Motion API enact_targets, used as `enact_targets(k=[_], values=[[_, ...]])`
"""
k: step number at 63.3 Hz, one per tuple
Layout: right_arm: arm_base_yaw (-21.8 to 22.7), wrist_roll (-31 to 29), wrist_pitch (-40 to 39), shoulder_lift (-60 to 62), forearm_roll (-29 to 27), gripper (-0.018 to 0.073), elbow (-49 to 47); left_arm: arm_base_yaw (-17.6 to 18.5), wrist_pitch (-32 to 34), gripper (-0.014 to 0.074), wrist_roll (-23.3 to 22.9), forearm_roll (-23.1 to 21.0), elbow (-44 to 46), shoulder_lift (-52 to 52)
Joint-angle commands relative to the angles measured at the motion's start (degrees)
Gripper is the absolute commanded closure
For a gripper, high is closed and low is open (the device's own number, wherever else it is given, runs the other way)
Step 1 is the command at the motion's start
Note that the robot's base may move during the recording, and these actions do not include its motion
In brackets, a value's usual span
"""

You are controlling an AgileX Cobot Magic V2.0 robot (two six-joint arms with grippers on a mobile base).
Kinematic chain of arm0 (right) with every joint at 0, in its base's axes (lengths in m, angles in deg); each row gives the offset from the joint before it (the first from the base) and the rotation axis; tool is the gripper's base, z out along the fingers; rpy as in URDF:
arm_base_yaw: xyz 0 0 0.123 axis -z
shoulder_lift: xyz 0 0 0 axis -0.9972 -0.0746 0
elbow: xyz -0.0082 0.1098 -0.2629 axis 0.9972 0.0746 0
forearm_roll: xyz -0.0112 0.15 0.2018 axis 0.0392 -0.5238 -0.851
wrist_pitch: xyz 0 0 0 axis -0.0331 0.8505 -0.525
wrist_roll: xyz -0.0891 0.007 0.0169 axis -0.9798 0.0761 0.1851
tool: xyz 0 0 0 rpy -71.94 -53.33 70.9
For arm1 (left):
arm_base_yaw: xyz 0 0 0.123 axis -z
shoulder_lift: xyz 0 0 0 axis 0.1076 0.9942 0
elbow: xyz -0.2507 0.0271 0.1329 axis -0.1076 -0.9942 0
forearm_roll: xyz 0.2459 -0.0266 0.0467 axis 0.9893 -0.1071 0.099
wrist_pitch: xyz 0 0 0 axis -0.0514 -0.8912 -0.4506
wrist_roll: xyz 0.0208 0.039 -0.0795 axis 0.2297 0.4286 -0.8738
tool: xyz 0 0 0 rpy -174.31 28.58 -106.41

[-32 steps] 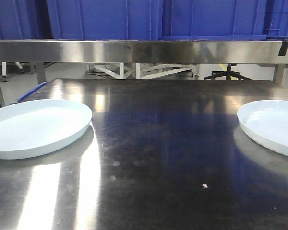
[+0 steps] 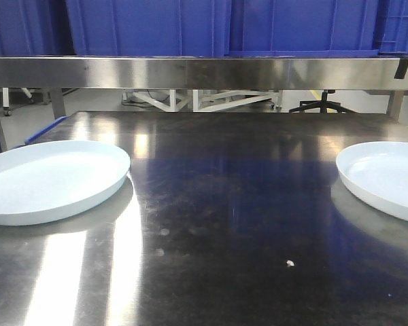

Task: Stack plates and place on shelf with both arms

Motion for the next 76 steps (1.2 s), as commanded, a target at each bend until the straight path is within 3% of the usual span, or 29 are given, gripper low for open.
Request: enact_targets(k=[1, 24, 29, 36, 46, 51, 60, 76], values=[[0.1, -0.4, -5.0, 1.1, 0.2, 0.0504, 0.1, 0.0, 5.1, 0.05, -0.3, -0.4, -0.1, -1.1], [0.1, -0.4, -5.0, 1.1, 0.2, 0.0504, 0.1, 0.1, 4.5, 0.05, -0.3, -0.4, 2.2, -0.4], [0.1, -0.4, -5.0, 1.1, 0.2, 0.0504, 0.1, 0.1, 0.4, 0.05, -0.3, -0.5, 8.5, 2.4], [0.1, -0.4, -5.0, 1.1, 0.2, 0.0504, 0.1, 0.1, -10.4, 0.05, -0.3, 0.9, 22.5, 11.2], [0.1, -0.4, -5.0, 1.1, 0.2, 0.0504, 0.1, 0.2, -28.1, 0.05, -0.3, 3.9, 42.5, 31.2], [0.1, -0.4, -5.0, 1.1, 0.2, 0.0504, 0.1, 0.2, -33.3, 0.05, 0.1, 4.2, 49.4, 39.6], [0.1, -0.4, -5.0, 1.1, 0.2, 0.0504, 0.1, 0.2, -35.8, 0.05, 0.6, 4.2, 56.5, 50.5], [0.1, -0.4, -5.0, 1.1, 0.2, 0.0504, 0.1, 0.2, -35.7, 0.05, 1.2, 3.9, 58.2, 53.8]])
